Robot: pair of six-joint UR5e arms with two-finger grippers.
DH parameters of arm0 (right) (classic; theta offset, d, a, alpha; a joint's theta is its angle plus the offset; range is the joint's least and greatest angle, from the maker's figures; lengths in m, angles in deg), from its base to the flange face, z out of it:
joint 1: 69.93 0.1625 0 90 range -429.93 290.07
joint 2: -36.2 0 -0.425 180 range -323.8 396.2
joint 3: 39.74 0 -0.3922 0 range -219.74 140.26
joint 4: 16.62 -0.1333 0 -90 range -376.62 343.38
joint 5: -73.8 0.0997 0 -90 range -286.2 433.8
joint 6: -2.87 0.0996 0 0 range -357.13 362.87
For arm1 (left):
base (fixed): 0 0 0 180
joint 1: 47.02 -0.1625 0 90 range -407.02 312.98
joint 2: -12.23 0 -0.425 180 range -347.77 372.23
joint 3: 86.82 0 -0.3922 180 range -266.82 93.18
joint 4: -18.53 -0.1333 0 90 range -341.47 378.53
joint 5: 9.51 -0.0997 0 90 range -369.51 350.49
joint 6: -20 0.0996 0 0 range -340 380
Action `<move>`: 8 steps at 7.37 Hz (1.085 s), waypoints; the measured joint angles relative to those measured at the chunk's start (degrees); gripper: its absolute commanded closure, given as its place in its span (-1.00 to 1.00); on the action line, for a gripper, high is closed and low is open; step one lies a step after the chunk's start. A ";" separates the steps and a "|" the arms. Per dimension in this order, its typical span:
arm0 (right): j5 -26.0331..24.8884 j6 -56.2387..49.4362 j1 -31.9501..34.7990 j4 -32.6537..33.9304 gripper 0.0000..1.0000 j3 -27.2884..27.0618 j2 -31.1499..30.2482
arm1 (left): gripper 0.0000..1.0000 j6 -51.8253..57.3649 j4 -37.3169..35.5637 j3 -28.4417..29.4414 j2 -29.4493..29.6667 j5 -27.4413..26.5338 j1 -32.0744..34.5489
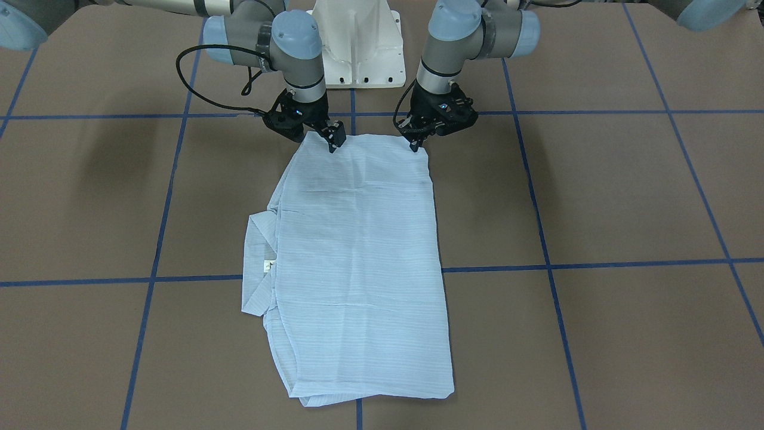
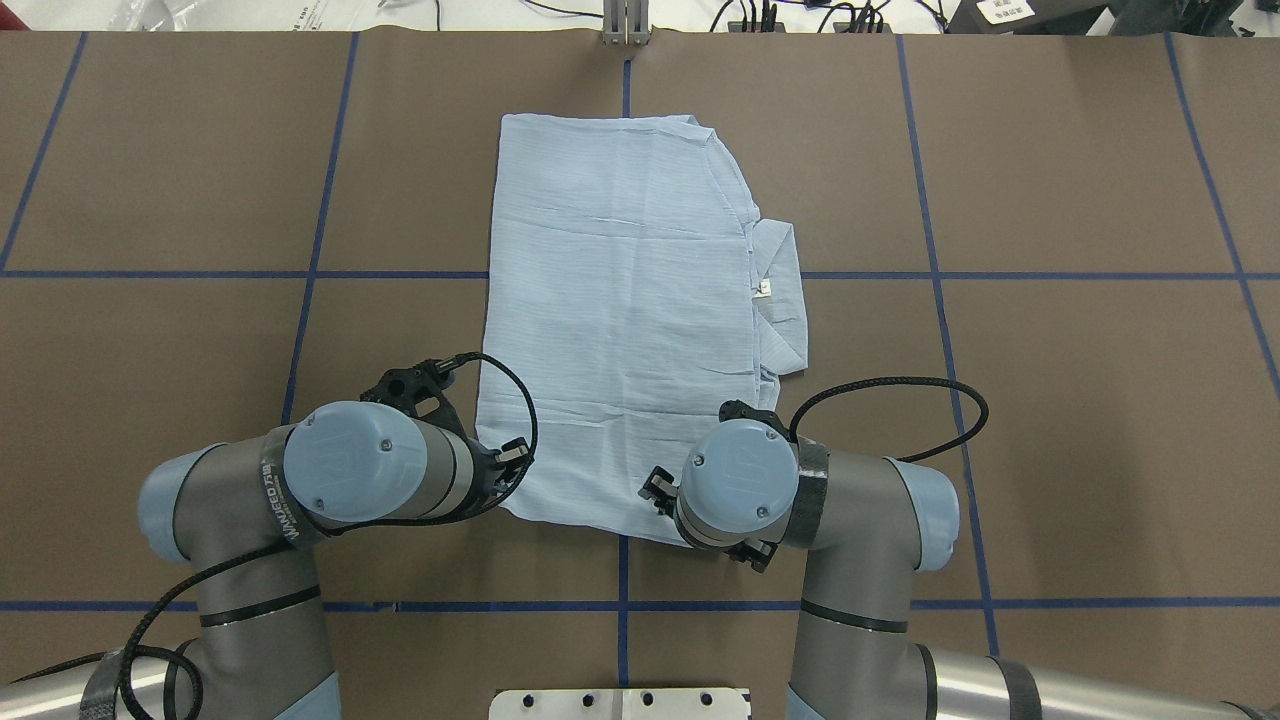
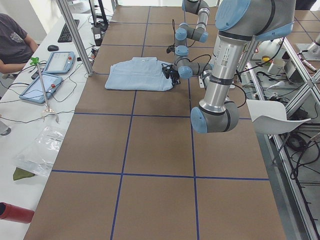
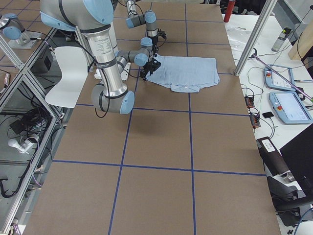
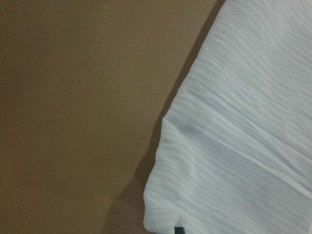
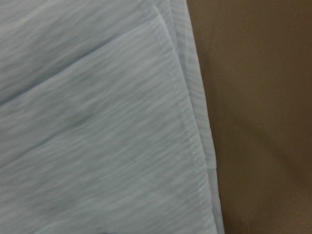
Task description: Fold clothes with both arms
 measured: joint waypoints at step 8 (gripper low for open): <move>-0.08 0.16 0.19 0.24 1.00 -0.46 0.45 | 1.00 0.00 0.05 -0.05 0.02 -0.04 0.00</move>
